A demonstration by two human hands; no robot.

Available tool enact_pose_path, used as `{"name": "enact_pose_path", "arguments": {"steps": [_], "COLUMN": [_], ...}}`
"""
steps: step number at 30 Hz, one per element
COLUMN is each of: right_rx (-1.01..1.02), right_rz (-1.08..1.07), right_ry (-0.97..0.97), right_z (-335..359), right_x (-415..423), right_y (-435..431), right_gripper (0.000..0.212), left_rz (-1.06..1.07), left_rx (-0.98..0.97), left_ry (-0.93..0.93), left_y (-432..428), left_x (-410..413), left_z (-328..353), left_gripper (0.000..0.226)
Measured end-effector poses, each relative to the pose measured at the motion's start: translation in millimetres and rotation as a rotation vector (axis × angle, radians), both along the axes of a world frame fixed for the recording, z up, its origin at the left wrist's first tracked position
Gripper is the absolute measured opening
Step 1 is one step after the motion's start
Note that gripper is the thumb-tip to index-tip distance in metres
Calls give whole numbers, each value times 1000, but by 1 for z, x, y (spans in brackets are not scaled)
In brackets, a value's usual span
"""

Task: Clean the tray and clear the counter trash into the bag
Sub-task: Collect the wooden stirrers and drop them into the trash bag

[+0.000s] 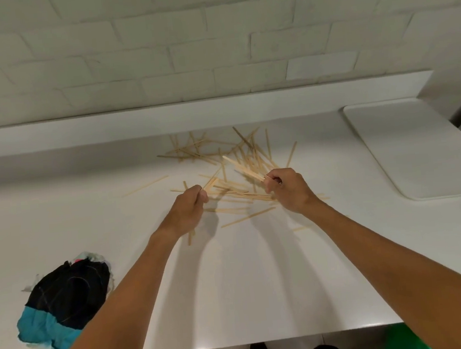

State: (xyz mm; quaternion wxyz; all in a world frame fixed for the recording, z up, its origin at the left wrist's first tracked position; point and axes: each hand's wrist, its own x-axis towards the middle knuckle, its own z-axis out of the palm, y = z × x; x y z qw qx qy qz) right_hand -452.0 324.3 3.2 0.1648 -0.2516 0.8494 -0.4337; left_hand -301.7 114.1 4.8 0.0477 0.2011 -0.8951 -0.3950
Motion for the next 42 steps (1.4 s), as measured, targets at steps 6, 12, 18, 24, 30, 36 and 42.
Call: {"name": "enact_pose_path", "arguments": {"steps": [6, 12, 18, 24, 30, 36, 42], "right_rx": [-5, -12, -39, -50, -24, -47, -94], "right_rz": [-53, -100, -122, -66, -85, -152, -274], "right_ry": [-39, -53, -79, -111, -87, -103, -67], "right_z": [-9, -13, -11, -18, -20, -19, -14], "right_x": [-1, -6, -7, -4, -6, -2, 7], "right_y": [20, 53, 73, 72, 76, 88, 138], "right_gripper": [25, 24, 34, 23, 23, 24, 21], "left_rz": [-79, -17, 86, 197, 127, -70, -254], "left_rx": [-50, 230, 676, 887, 623, 335, -10], "left_ry": [51, 31, 22, 15, -49, -4, -59], "left_y": [13, 31, 57, 56, 52, 62, 108], "left_x": [-15, -28, -44, -59, -64, -64, -70], "left_z": [-10, -9, 6, 3, -7, -8, -2], "left_gripper": [30, 29, 31, 25, 24, 28, 35]}}
